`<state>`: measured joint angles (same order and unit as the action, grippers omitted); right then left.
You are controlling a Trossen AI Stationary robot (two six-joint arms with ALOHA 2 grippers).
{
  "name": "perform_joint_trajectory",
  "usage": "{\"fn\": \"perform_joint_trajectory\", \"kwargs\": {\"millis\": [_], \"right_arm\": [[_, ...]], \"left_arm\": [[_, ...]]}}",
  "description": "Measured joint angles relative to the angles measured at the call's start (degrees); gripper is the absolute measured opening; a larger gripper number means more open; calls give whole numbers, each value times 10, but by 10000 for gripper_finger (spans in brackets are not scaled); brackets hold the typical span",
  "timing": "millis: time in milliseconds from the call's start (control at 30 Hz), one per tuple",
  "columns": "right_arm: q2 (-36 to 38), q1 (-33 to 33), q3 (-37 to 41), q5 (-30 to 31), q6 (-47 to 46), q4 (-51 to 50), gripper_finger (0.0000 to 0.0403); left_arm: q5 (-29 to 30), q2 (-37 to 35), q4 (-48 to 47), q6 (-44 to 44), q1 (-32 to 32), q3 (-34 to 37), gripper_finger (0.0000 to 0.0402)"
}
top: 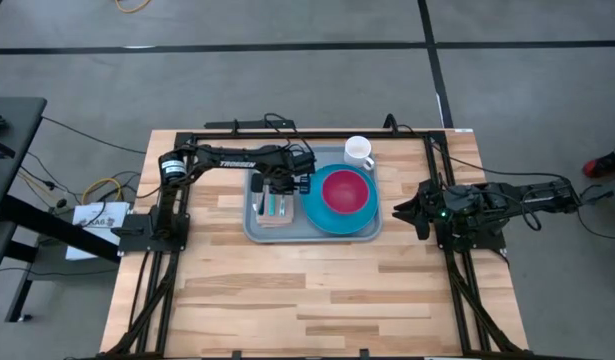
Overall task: Set up tray
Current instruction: Put the blue and white knife to the right of the blue spoon on the gray napkin on the blue tray, then return to Home Position
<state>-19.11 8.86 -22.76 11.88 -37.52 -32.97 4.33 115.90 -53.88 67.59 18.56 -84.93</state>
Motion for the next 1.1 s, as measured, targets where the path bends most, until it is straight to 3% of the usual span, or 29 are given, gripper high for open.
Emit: {"fn": "perform_joint_trajectory", "kwargs": {"millis": [300,600,800,933,1100], "right_arm": [[0,0,0,0,0,0,127],[0,0,0,0,17,0,127],[23,6,0,-5,87,33,127],[88,17,6,-42,156,120,127],[188,21,43,-43,180,142,127]], "left_arm": [[4,0,-26,0,1,0,103],[30,-16,-8,0,-8,0,120],[118,-93,32,0,-38,0,121],[195,-167,94,-31,-77,0,121],[293,-245,190,-101,-131,-1,121]]}}
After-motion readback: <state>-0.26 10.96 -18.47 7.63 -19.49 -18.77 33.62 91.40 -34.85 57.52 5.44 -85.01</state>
